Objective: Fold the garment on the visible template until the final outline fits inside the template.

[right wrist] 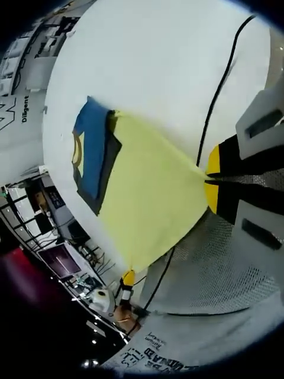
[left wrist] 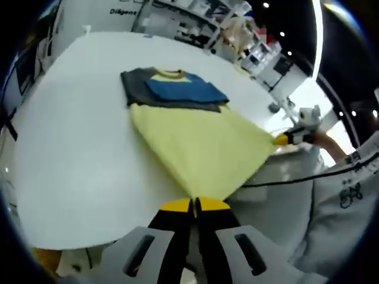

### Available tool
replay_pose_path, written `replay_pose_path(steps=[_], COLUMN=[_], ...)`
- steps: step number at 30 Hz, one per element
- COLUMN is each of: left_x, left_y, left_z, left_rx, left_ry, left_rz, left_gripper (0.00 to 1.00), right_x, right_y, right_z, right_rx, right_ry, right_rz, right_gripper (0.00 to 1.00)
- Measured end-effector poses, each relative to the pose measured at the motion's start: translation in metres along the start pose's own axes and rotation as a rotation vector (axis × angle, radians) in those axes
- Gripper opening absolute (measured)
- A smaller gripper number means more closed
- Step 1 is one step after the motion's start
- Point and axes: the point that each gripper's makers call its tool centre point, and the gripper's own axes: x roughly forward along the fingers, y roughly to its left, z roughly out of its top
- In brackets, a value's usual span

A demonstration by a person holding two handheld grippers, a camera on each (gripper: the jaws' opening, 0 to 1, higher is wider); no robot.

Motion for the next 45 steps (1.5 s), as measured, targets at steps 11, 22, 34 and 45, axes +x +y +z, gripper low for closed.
replay_pose_path(steps=[11, 22, 34, 45], left_x=[-0.012, -0.005, 0.0, 0.015], left_y=[-0.003, 0.013, 0.028, 0.063], left_z=[-0.01, 0.053, 0.142, 0.221], left_rx=[-0.034, -0.052, 0.018, 0.141], left_ry=[-0.034, -0.221, -0.331, -0.372], left_rz=[0.01, 0.042, 0.081, 0.115], left_gripper=[0.01, 0.01, 0.01, 0.01], right_x=[-0.015, -0.021, -0.025, -0.01], right_y=[0.013, -0.006, -0.031, -0.07], right_z=[-0.005, 0.06, 0.136, 0.2], right_rx=[0.173, 0.184, 0.215, 0.152], right_ry=[-0.12, -0.31, -0.455, -0.505], right_rz=[0.063, 0.002, 0.048, 0.002], right_gripper=[0.0, 0.0, 0.0, 0.0])
